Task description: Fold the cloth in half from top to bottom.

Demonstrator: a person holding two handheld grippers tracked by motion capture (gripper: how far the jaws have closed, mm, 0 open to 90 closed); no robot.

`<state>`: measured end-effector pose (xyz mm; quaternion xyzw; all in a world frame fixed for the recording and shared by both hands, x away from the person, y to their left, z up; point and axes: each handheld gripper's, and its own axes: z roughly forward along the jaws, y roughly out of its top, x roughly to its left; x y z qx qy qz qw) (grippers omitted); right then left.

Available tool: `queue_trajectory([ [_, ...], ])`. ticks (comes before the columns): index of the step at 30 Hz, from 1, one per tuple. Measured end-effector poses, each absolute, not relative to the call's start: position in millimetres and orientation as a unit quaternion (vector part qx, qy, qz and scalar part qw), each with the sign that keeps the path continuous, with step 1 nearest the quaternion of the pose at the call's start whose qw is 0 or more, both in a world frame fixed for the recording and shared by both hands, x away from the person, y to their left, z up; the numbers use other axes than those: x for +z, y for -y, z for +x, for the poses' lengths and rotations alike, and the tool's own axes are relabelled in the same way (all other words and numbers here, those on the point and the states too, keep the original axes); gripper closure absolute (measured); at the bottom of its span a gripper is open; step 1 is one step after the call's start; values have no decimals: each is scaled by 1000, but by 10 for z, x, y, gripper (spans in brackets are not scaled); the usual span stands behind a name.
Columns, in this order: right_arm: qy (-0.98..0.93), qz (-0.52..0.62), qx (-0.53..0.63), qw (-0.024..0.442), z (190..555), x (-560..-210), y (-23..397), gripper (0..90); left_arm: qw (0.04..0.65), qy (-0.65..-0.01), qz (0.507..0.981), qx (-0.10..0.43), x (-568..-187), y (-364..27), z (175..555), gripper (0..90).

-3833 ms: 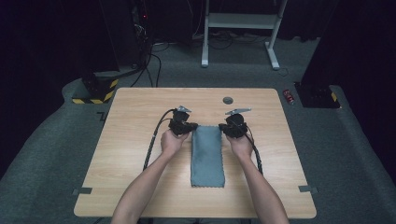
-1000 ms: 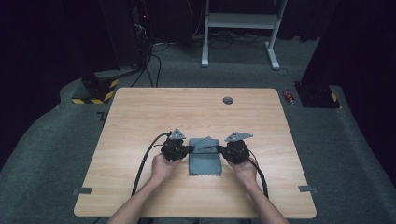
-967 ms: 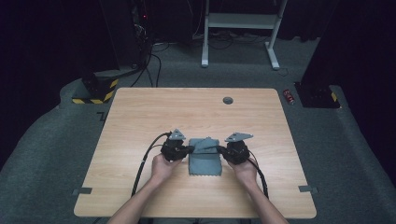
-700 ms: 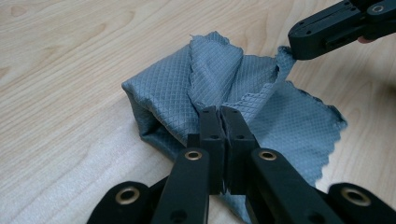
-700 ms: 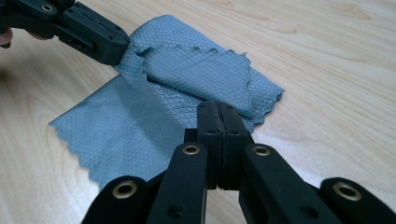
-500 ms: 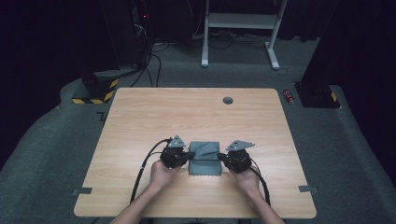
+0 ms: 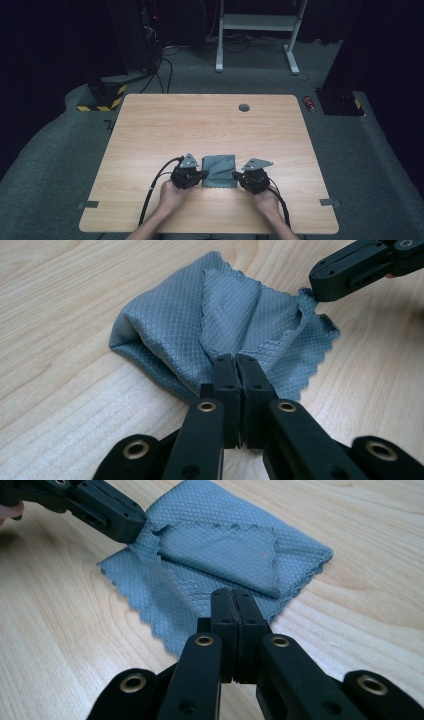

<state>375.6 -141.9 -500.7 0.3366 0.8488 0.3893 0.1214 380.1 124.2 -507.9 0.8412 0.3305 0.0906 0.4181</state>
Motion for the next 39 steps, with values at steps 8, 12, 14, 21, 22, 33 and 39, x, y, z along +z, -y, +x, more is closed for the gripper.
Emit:
queue_trajectory([
  [8,-853,333,383,119,3674,-5079,1402,889,413,-328,844,96,-5135,-1240,3732,881],
  [12,-860,330,369,124,3655,-5132,1384,887,412,-330,844,95,-5168,-1231,3701,878],
  [14,-861,329,367,125,3654,-5140,1380,886,410,-330,845,95,-5172,-1231,3697,875],
  [21,-848,344,390,108,3710,-5055,1431,761,415,-334,841,94,-5221,-1228,3647,816],
  [22,-844,348,394,110,3745,-5008,1433,744,417,-333,840,95,-5225,-1229,3647,807],
  [33,-841,381,376,85,4232,-5029,1145,651,420,-335,838,95,-5230,-1229,3618,780],
  [39,-849,369,371,67,4259,-5061,1111,875,419,-334,839,94,-5230,-1236,3621,780],
])
